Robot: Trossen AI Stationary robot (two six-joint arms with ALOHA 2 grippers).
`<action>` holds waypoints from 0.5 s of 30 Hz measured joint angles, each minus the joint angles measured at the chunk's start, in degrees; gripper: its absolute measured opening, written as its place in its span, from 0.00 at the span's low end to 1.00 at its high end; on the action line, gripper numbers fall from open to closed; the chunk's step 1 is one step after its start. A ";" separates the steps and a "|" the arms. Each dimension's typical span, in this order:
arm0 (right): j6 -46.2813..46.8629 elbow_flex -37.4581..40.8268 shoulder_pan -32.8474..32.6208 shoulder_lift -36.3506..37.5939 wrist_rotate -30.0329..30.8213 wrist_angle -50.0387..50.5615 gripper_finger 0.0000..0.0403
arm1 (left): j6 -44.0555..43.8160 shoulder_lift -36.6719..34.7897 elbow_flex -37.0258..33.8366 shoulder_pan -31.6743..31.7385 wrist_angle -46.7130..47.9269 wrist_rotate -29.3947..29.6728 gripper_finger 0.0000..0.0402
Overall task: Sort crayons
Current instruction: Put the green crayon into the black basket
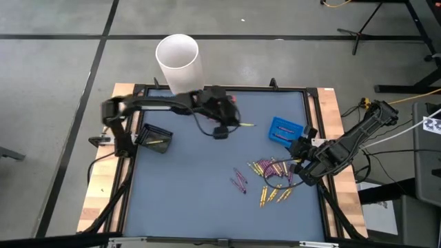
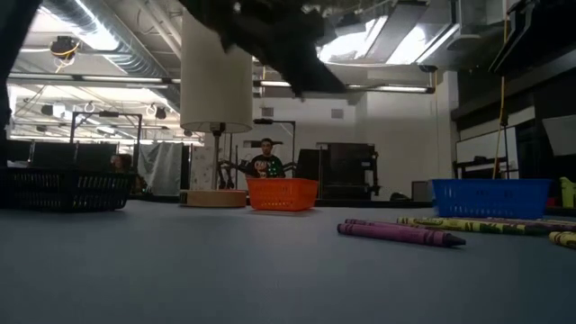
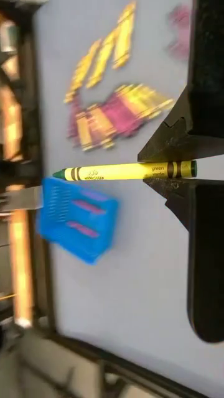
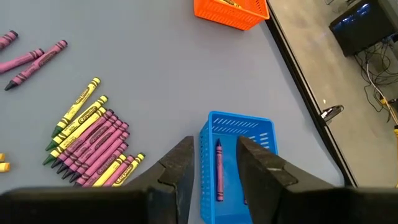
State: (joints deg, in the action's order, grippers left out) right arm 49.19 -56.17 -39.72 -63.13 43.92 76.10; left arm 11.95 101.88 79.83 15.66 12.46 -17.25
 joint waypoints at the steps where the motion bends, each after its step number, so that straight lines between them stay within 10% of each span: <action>1: 0.00 0.00 0.00 0.00 0.00 -0.05 0.30 | 0.57 -2.29 0.00 0.10 4.28 0.07 0.04; 15: 0.00 0.01 0.00 0.00 0.00 -0.22 0.30 | -7.20 -27.53 -0.16 -0.89 55.17 13.60 0.04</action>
State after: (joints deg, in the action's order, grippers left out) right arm 49.19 -56.16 -39.73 -63.13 43.92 75.88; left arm 4.75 74.35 79.67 14.78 67.63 -3.65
